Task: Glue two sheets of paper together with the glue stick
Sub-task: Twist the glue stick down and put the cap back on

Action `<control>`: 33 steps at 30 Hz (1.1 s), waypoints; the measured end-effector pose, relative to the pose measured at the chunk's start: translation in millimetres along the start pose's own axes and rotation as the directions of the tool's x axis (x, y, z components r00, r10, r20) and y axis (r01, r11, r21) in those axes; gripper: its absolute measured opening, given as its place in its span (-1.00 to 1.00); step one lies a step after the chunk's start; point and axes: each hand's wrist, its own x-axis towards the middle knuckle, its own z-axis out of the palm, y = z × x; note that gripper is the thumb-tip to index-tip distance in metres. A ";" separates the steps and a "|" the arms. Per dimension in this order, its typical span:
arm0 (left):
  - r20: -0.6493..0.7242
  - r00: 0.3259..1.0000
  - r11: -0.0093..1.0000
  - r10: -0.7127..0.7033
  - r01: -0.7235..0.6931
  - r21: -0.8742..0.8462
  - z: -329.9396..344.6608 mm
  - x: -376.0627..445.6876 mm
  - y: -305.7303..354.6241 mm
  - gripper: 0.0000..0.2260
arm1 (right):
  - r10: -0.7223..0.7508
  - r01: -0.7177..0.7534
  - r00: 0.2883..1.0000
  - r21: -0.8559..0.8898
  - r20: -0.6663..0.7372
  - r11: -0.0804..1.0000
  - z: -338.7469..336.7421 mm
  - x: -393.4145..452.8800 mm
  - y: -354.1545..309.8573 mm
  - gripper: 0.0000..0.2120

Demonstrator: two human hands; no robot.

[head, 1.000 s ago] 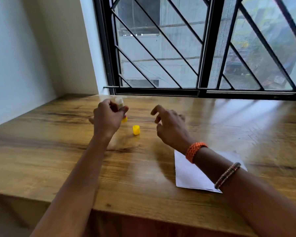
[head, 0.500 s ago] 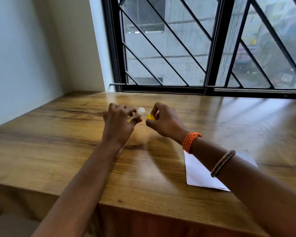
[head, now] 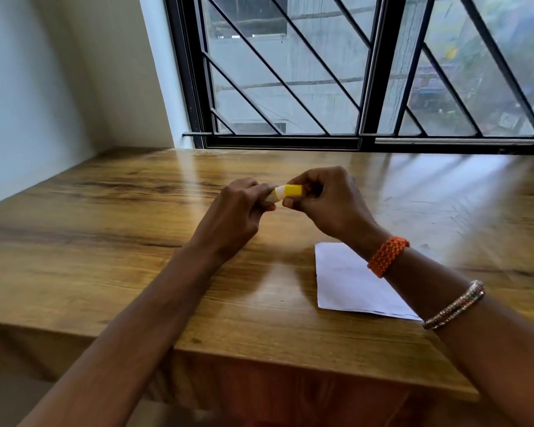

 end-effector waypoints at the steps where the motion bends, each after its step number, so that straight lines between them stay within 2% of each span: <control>1: -0.011 1.000 1.000 0.004 -0.004 -0.001 -0.3 -0.2 0.1 -0.64 | -0.014 0.014 1.000 -0.005 0.011 1.000 -1.7 0.7 -0.4 -0.78; 5: -0.007 0.997 0.986 0.076 -0.074 0.149 0.3 -0.8 2.7 -0.62 | -0.083 0.093 0.992 -0.116 0.094 0.989 -4.1 -0.3 0.8 -0.78; 7: 0.009 0.993 0.968 0.114 -0.113 0.224 -1.0 -0.1 5.4 -0.63 | -0.049 0.061 0.992 -0.107 0.116 0.992 -3.7 -0.9 2.8 -0.79; 11: -0.023 0.990 0.955 0.140 -0.129 0.267 -2.7 -0.2 11.1 -0.70 | 0.031 -0.025 0.986 -0.036 0.167 0.999 -5.2 -1.8 -0.3 -0.84; 13: -0.009 0.984 0.941 0.180 -0.170 0.292 -0.1 -1.0 13.5 -0.73 | 0.147 -0.154 0.956 0.011 0.252 0.988 -8.4 -1.9 -1.8 -0.84; 16: 0.008 0.976 0.911 0.216 -0.205 0.359 6.1 -3.4 16.5 -0.72 | 0.352 -0.474 0.806 0.161 0.476 0.866 -17.7 0.2 -1.1 -0.77; 18: -0.021 0.992 0.959 0.123 -0.113 0.261 11.6 -2.7 23.5 -0.77 | 0.379 -0.512 0.762 0.130 0.525 0.849 -26.3 4.5 2.3 -0.68; 20: -0.050 0.997 0.998 -0.056 0.057 0.018 15.8 -0.4 31.1 -0.85 | 0.355 -0.433 0.770 0.025 0.530 0.901 -34.3 9.4 5.0 -0.60; 22: -0.021 0.984 0.971 -0.178 0.172 -0.164 19.3 -0.4 33.7 -0.88 | 0.321 -0.330 0.778 -0.083 0.540 0.940 -42.5 11.3 6.7 -0.60; 25: 0.056 0.950 0.892 -0.306 0.307 -0.330 20.2 -5.1 33.7 -0.90 | 0.311 -0.240 0.737 -0.198 0.601 0.950 -52.8 8.2 20.1 -0.73; 27: 0.127 0.912 0.802 -0.391 0.405 -0.439 19.6 -6.9 32.0 -0.84 | 0.321 -0.206 0.715 -0.251 0.621 0.946 -54.7 3.0 30.5 -0.85; 29: 0.193 0.871 0.689 -0.453 0.479 -0.543 20.3 -6.2 29.5 -0.84 | 0.319 -0.197 0.711 -0.258 0.627 0.946 -54.2 -1.4 35.4 -0.87; 31: 0.231 0.852 0.622 -0.469 0.505 -0.598 21.3 -5.3 27.2 -0.85 | 0.297 -0.182 0.723 -0.243 0.623 0.953 -53.4 -3.3 35.5 -0.88; 33: 0.241 0.852 0.606 -0.465 0.504 -0.615 22.5 -5.7 25.2 -0.85 | 0.265 -0.168 0.737 -0.212 0.622 0.963 -52.2 -4.5 33.9 -0.89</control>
